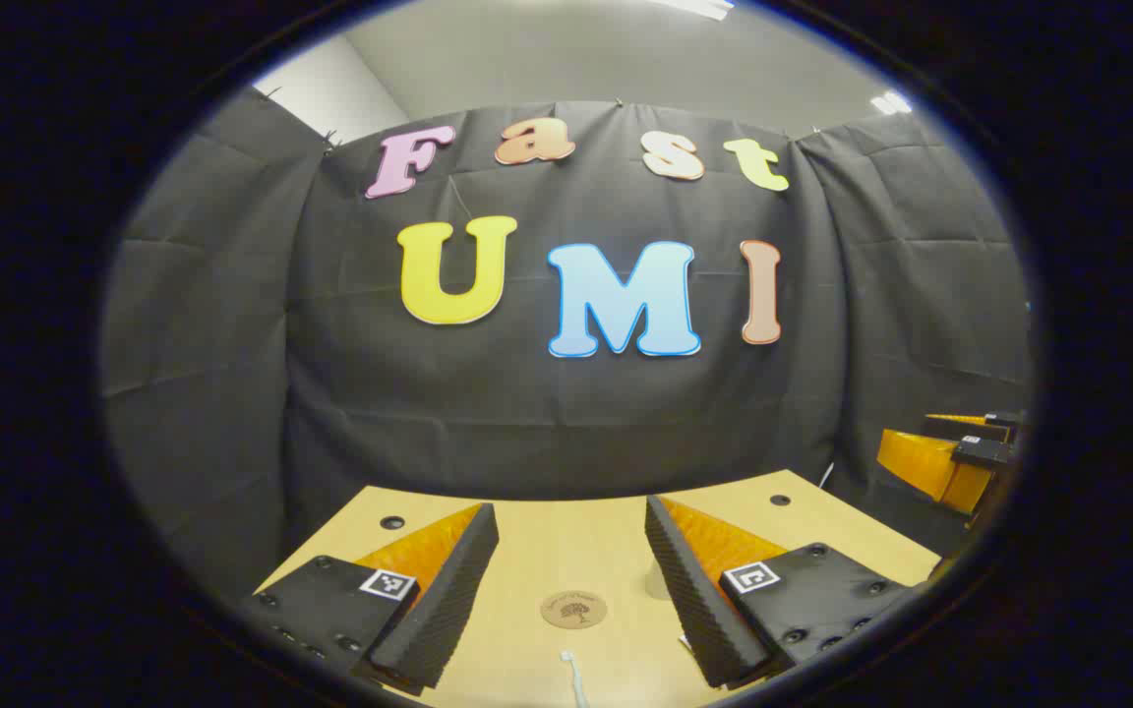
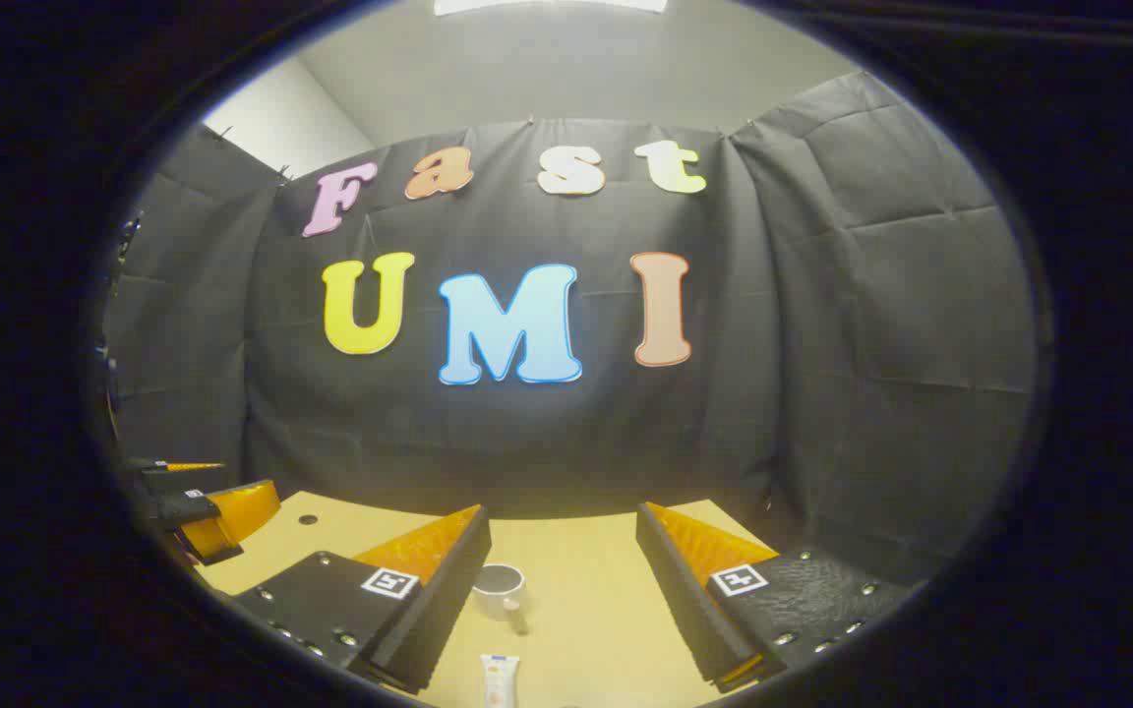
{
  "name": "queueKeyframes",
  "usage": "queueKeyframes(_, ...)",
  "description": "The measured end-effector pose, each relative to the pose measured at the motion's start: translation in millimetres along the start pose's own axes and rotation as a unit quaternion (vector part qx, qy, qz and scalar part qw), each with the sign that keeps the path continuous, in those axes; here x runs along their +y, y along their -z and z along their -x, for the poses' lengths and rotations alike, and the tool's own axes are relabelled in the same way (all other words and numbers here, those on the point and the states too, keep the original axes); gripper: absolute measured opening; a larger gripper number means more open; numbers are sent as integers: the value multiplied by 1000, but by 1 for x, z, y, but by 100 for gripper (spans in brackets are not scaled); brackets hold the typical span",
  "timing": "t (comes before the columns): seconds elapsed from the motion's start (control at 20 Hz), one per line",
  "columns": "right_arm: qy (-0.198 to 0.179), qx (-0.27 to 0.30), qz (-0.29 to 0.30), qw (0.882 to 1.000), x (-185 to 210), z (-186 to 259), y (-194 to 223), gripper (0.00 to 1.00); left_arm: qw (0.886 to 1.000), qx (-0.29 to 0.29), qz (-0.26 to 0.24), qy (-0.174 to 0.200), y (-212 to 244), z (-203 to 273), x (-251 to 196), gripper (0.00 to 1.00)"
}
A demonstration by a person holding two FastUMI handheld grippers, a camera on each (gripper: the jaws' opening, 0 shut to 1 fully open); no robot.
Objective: Put the toothbrush and toothpaste on the desktop into the cup, then pick up the cup and place it on the coaster on the desktop.
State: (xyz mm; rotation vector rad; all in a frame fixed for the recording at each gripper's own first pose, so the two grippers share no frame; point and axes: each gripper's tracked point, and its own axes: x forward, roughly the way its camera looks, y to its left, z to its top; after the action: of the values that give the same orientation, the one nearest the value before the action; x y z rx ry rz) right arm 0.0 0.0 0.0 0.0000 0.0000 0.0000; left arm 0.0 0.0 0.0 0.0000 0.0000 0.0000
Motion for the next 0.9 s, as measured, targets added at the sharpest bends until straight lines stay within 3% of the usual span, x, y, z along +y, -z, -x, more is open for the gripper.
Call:
queueKeyframes(0.2, -34, 28, 9, 999, 18, -9, 18, 92, 1000, 16, -1, -3, 13, -8, -6, 98)
queueKeyframes(0.55, -60, 66, 15, 996, 36, -25, 42, 93, 999, 32, 0, 6, 25, -24, -14, 98)
queueKeyframes(0.9, -73, 181, 16, 981, 46, -37, 103, 93, 993, 113, 8, 12, 81, -41, -15, 98)
